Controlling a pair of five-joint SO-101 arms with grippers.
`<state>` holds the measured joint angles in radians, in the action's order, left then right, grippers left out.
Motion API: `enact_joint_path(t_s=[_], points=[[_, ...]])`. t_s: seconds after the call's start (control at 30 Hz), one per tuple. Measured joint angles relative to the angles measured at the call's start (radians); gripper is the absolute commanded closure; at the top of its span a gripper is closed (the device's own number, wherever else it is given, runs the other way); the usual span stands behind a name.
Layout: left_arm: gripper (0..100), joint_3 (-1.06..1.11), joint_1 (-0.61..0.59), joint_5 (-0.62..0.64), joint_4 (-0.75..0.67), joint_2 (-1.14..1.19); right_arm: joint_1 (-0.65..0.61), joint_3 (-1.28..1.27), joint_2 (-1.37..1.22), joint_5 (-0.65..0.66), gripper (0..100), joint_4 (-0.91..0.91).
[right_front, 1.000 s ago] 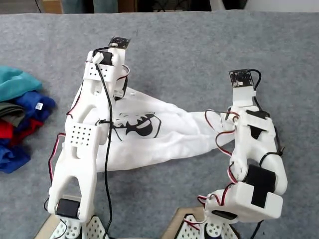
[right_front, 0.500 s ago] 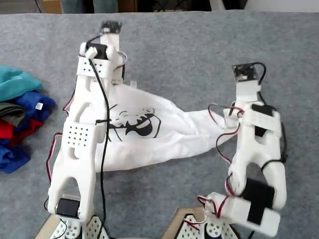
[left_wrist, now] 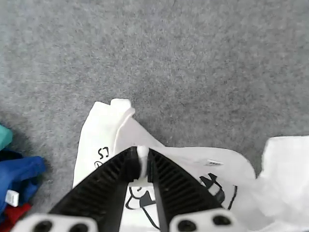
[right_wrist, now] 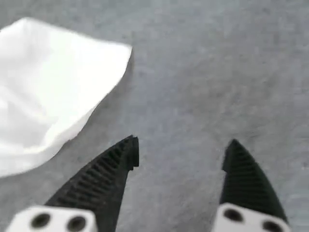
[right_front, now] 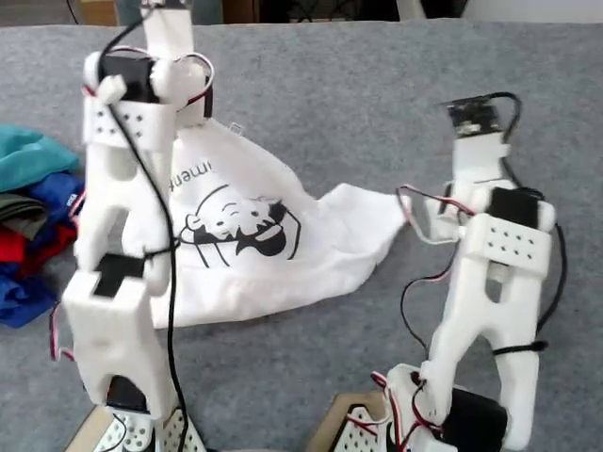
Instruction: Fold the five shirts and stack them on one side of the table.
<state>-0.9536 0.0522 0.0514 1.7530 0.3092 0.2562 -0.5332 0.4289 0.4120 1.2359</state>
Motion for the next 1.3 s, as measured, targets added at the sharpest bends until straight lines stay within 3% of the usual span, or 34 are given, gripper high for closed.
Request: enact_joint_path(t_s=[0.13,0.33,0.43,0.57,0.9,1.13,1.3], points=[[97,0.074,-0.003,0.000,0.000,-0.147,-0.183,0.000,0.000,-0.038,80.3,0.051],[97,0.087,-0.074,0.003,-0.015,-0.175,-0.532,0.020,-0.058,-0.097,80.7,0.029],[97,0.087,-0.123,0.017,-0.021,-0.175,-0.582,0.020,-0.150,-0.107,82.5,-0.029],[97,0.087,-0.176,0.031,-0.021,-0.175,-0.578,0.020,-0.298,-0.106,96.8,-0.060],[97,0.087,-0.222,0.034,-0.021,-0.175,-0.354,0.002,-0.431,0.012,98.4,-0.066],[97,0.087,-0.222,0.034,-0.021,-0.175,-0.054,-0.064,-0.431,0.292,98.4,-0.068],[97,0.083,-0.222,-0.002,-0.006,-0.175,0.161,-0.064,-0.431,0.528,98.4,0.028]])
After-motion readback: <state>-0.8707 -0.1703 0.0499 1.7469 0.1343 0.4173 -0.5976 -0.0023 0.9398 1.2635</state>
